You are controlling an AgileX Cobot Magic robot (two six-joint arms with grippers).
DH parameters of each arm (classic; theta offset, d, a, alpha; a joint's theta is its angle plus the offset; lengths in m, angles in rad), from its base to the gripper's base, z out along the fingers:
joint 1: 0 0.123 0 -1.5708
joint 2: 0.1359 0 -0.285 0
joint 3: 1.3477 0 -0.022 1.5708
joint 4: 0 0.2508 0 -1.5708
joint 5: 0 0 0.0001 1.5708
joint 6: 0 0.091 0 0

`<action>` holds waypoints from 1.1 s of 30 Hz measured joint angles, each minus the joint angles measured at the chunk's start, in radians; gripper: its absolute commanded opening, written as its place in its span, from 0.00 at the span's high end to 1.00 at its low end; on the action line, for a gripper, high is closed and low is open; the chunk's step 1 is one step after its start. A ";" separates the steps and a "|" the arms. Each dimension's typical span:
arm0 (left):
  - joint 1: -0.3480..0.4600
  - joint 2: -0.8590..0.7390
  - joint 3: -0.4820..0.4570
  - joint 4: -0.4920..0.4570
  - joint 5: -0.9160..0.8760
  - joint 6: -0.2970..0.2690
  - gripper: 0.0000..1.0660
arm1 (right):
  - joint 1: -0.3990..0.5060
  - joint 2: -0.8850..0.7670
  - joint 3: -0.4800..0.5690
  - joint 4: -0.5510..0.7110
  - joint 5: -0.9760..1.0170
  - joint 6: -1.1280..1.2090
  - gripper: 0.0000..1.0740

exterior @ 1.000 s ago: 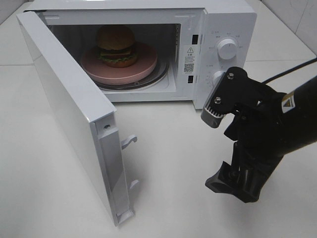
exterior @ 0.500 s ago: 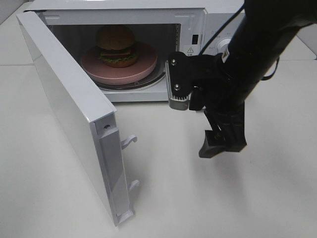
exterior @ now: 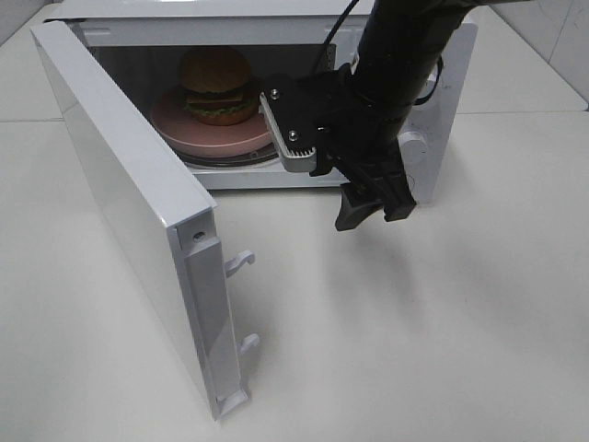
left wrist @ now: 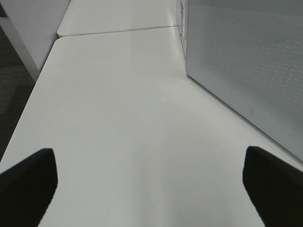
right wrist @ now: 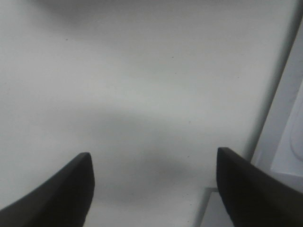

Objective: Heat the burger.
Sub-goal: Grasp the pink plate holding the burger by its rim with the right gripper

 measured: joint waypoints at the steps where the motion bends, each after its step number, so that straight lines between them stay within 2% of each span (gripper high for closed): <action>1: 0.000 0.000 0.000 0.000 0.000 0.000 0.05 | 0.000 0.015 -0.021 0.001 0.000 -0.004 0.30; 2: 0.000 0.000 0.000 0.000 0.000 0.000 0.05 | 0.000 0.046 -0.059 0.003 0.001 -0.010 0.26; 7: 0.000 0.000 0.000 0.000 0.000 0.000 0.05 | 0.000 0.115 -0.153 0.011 0.002 -0.016 0.22; 20: 0.000 0.000 0.000 0.000 0.000 0.000 0.05 | 0.010 0.253 -0.315 0.029 0.080 -0.071 0.22; 33: 0.000 0.000 0.000 0.000 0.000 0.000 0.05 | 0.034 0.375 -0.523 0.051 0.129 -0.079 0.23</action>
